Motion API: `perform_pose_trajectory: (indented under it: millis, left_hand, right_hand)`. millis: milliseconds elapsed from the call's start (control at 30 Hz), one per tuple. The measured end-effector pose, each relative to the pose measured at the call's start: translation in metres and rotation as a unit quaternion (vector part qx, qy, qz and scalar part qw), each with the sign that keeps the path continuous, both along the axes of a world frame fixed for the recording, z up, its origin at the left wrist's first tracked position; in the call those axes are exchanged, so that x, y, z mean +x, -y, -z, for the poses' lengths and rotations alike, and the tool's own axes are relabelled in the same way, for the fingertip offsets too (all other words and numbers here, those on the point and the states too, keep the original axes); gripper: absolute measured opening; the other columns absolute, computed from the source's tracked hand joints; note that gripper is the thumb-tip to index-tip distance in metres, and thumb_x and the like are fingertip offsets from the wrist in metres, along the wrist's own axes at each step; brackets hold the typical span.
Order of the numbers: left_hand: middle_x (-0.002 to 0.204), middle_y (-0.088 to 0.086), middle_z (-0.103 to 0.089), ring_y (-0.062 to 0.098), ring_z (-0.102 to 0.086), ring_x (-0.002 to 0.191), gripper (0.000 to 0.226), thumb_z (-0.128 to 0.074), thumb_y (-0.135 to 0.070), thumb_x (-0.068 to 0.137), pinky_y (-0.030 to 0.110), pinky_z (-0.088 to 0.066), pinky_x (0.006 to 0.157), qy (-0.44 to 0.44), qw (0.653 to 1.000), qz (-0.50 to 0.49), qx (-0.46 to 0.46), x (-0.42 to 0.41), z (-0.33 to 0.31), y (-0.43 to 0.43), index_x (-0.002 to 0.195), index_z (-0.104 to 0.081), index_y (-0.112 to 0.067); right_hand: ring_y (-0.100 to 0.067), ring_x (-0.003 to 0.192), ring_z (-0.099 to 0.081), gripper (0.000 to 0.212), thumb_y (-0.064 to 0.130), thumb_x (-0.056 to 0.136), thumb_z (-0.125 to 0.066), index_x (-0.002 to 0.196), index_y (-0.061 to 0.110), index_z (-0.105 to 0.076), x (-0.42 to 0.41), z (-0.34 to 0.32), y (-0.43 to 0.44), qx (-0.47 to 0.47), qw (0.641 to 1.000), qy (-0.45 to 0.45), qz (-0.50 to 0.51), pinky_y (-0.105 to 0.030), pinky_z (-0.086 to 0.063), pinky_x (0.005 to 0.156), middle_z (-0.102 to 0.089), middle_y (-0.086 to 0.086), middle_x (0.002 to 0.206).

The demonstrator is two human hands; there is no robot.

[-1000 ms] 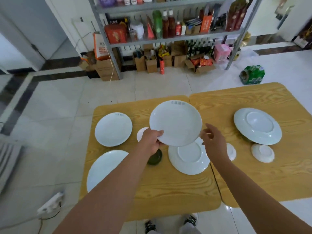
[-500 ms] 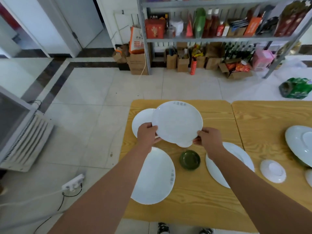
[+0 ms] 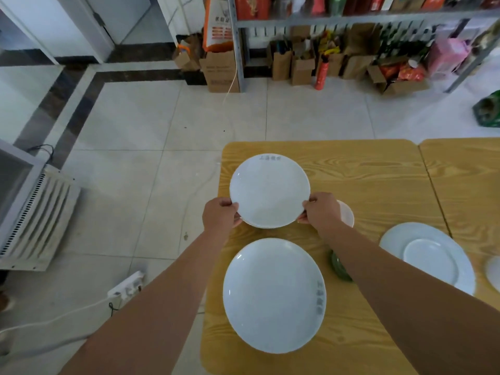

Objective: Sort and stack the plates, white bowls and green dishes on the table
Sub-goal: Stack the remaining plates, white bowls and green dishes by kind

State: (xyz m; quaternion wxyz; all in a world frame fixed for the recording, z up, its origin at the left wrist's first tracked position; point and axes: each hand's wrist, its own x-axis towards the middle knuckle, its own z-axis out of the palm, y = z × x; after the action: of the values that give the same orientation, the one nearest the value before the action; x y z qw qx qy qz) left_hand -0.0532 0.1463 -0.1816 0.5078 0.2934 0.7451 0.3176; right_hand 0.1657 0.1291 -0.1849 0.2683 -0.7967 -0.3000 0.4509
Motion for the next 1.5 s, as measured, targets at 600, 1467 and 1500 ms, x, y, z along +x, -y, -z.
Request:
perform_pose_trajectory:
  millis: [600, 1467, 1500]
  left_hand:
    - [0.086, 0.012, -0.07, 0.022, -0.071, 0.078, 0.018, -0.074, -0.011, 0.085, 0.033, -0.061, 0.068, -0.006, 0.998, 0.003, -0.055, -0.012, 0.038, -0.013, 0.097, -0.061, -0.007]
    - [0.1, 0.009, -0.07, 0.02, -0.067, 0.089, 0.019, -0.069, -0.004, 0.085, 0.036, -0.057, 0.09, 0.09, 0.972, 0.218, 0.0, 0.243, -0.054, 0.072, 0.099, -0.065, -0.015]
    - [0.099, 0.007, -0.07, 0.019, -0.067, 0.088, 0.02, -0.068, -0.003, 0.084, 0.036, -0.057, 0.09, 0.08, 0.969, 0.234, -0.002, 0.261, -0.054, 0.079, 0.099, -0.064, -0.015]
  right_hand:
    - [-0.024, 0.059, -0.072, 0.012, 0.011, 0.092, -0.063, 0.087, 0.001, -0.068, -0.012, 0.024, -0.027, -0.121, 0.989, 0.082, 0.003, -0.038, -0.063, 0.071, -0.072, -0.011, 0.065]
    - [-0.025, 0.082, -0.066, 0.011, 0.002, 0.093, -0.06, 0.103, 0.001, -0.064, 0.171, -0.063, 0.119, 0.1, 0.965, -0.162, 0.183, -0.031, -0.059, 0.074, -0.067, -0.017, 0.092]
    - [-0.025, 0.081, -0.066, 0.012, 0.001, 0.092, -0.061, 0.103, -0.001, -0.064, 0.19, -0.061, 0.131, 0.1, 0.959, -0.165, 0.207, -0.032, -0.059, 0.075, -0.066, -0.018, 0.092]
